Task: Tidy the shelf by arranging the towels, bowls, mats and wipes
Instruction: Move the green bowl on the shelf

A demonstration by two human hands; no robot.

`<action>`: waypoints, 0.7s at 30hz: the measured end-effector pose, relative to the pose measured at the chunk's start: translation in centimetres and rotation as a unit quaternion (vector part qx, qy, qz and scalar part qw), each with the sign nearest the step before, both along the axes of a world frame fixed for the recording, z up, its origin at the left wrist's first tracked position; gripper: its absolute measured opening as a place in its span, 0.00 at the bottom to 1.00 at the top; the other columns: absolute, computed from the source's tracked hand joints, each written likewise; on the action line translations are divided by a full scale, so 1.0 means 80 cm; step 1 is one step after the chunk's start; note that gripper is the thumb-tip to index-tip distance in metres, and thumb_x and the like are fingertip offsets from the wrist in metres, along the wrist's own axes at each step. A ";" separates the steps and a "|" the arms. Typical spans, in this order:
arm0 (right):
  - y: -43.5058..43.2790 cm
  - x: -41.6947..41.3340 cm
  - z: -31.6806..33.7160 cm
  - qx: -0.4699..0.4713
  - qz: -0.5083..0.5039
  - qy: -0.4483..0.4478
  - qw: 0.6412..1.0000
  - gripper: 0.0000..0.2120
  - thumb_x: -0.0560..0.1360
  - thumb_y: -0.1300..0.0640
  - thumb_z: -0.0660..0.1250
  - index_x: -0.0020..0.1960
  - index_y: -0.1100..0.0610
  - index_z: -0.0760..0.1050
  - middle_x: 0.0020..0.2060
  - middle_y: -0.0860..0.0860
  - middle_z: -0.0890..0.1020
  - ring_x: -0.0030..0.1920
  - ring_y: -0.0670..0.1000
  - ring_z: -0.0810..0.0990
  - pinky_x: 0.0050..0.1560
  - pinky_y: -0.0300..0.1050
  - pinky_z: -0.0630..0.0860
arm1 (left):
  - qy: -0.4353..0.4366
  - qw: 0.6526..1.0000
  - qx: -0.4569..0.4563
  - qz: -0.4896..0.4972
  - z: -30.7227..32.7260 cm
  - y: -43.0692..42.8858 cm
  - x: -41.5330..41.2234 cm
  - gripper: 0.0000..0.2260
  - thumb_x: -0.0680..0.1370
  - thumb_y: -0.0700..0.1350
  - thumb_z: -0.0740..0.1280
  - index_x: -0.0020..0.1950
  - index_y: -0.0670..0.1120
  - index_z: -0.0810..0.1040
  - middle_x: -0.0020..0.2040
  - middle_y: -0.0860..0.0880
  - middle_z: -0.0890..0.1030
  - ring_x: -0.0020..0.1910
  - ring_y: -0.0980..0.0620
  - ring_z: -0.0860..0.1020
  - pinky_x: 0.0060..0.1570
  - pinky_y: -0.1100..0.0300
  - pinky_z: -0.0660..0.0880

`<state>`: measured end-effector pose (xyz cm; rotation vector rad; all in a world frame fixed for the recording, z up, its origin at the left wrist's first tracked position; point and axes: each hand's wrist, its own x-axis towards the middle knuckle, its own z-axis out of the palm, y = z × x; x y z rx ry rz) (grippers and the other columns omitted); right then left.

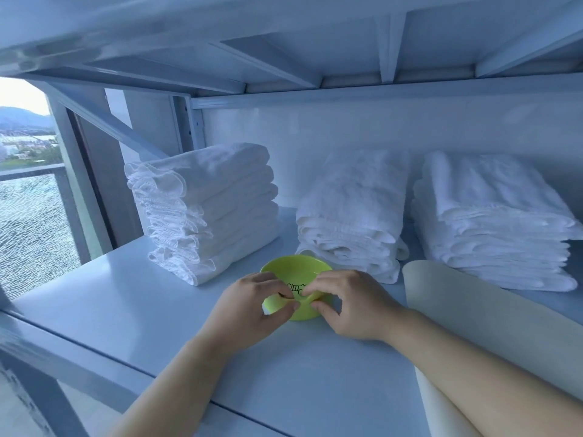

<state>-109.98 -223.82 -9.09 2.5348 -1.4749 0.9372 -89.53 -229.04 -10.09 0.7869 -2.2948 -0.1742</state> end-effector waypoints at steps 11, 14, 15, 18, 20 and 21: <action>0.022 -0.040 0.073 0.019 -0.033 -0.051 0.998 0.18 0.67 0.48 0.75 0.56 0.48 0.77 0.45 0.41 0.80 0.47 0.38 0.74 0.50 0.31 0.71 | 0.002 0.997 -0.076 -0.003 0.036 0.005 -0.023 0.14 0.72 0.59 0.62 0.51 0.54 0.78 0.48 0.58 0.76 0.44 0.58 0.75 0.42 0.67 0.69; 0.049 -0.075 0.081 0.023 -0.087 -0.038 0.995 0.15 0.70 0.49 0.72 0.56 0.48 0.78 0.46 0.41 0.80 0.49 0.38 0.75 0.49 0.29 0.70 | 0.020 0.997 -0.065 -0.019 0.056 0.011 -0.049 0.15 0.72 0.59 0.60 0.53 0.56 0.78 0.50 0.62 0.75 0.47 0.60 0.75 0.42 0.66 0.70; 0.059 -0.086 0.080 0.028 -0.105 -0.037 0.993 0.14 0.70 0.49 0.72 0.56 0.47 0.77 0.47 0.40 0.80 0.49 0.38 0.76 0.49 0.30 0.71 | 0.027 0.997 -0.061 -0.031 0.059 0.014 -0.060 0.15 0.71 0.58 0.60 0.53 0.57 0.78 0.50 0.64 0.74 0.48 0.61 0.75 0.43 0.66 0.71; 0.089 -0.120 0.070 0.029 -0.146 -0.036 0.988 0.13 0.71 0.52 0.71 0.55 0.45 0.78 0.46 0.39 0.80 0.49 0.37 0.77 0.51 0.35 0.73 | 0.026 0.995 -0.061 -0.072 0.065 0.029 -0.102 0.16 0.71 0.59 0.58 0.54 0.57 0.77 0.51 0.63 0.75 0.49 0.61 0.75 0.43 0.59 0.75; 0.110 -0.143 0.062 0.016 -0.166 -0.027 0.986 0.12 0.72 0.54 0.71 0.55 0.47 0.78 0.45 0.39 0.79 0.48 0.36 0.75 0.50 0.33 0.71 | 0.011 0.991 -0.066 -0.113 0.069 0.044 -0.136 0.15 0.72 0.59 0.57 0.53 0.57 0.77 0.51 0.62 0.76 0.47 0.62 0.75 0.42 0.59 0.75; 0.122 -0.155 0.059 0.011 -0.175 -0.025 0.984 0.12 0.72 0.54 0.71 0.55 0.48 0.78 0.45 0.40 0.80 0.47 0.37 0.75 0.51 0.33 0.71 | 0.002 0.989 -0.066 -0.133 0.072 0.053 -0.155 0.15 0.72 0.59 0.57 0.53 0.58 0.77 0.51 0.62 0.76 0.46 0.62 0.75 0.42 0.61 0.74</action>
